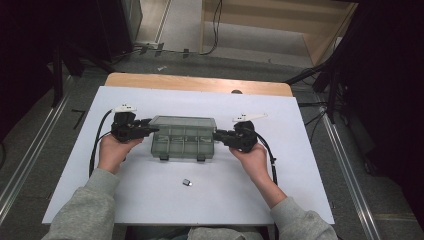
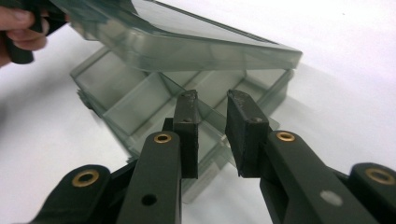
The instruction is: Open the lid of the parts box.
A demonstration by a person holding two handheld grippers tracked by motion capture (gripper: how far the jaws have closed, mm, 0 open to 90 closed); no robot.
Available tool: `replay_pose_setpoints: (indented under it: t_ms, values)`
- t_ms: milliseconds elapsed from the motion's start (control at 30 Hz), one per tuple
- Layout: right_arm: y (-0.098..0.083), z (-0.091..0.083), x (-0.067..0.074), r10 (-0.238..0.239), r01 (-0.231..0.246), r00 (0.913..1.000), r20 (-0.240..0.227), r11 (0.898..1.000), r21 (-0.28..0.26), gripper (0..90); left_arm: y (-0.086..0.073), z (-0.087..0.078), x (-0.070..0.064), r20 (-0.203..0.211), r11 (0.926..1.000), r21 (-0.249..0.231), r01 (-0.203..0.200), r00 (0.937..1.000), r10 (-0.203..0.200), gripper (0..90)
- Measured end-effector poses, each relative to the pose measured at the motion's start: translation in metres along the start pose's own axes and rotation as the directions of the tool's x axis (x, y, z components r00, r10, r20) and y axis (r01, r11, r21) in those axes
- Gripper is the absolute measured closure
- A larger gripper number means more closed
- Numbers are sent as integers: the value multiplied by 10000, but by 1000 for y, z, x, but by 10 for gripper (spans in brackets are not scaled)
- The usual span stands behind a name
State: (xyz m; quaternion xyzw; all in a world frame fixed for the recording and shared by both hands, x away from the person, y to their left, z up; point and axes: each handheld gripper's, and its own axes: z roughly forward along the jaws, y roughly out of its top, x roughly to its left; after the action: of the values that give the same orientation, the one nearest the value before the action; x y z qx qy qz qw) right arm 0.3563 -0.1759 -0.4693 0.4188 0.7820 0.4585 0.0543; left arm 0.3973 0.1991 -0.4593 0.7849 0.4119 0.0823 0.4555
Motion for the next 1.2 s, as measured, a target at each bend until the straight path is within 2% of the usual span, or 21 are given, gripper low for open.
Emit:
replay_pose_setpoints:
  t_ms: [133, 200, 267, 367, 400, 500, 600, 700, 867, 1200]
  values:
    - [-1, 2, -3, -29, 34, 9993, 363, 9999, -141, 605, 0, 0, -1, -63, 10000, 49, -40, 10000, 41, 536]
    - [0, 3, -3, -34, 42, 9992, 393, 9998, -196, 599, 0, 0, -1, -74, 10000, 83, -49, 10000, 49, 536]
    - [1, 5, -3, -107, 127, 9985, 535, 9992, -374, 537, 0, 0, -1, -53, 9999, 137, -50, 10000, 51, 535]
    - [2, 8, -3, -104, 127, 9991, 405, 9983, -578, 511, 0, 0, -1, -56, 9999, 131, -32, 10000, 33, 534]
    - [3, 11, -1, -224, 256, 9983, 538, 9979, -600, 499, 0, 0, 0, -53, 9999, 153, -5, 10000, 6, 527]
    - [6, 15, 1, -403, 444, 9965, 737, 9975, -548, 487, 0, -1, -1, -80, 9999, 145, -3, 10000, 4, 527]
    - [10, 16, 2, -355, 403, 9967, 727, 9970, -654, 486, 1, -1, -1, -80, 9999, 145, 34, 10000, -33, 526]
    - [13, 15, 2, -407, 468, 9961, 785, 9959, -770, 489, 3, -2, 0, -6, 9995, 41, 302, 9995, -302, 520]
    - [19, 14, 3, -471, 553, 9948, 905, 9944, -901, 503, 6, -2, -2, -246, 9999, -114, 76, 9997, -79, 520]
    - [27, 12, 3, -381, 484, 9938, 1047, 9940, -978, 529, 11, -2, -1, -350, 9995, -312, 59, 9994, -70, 520]
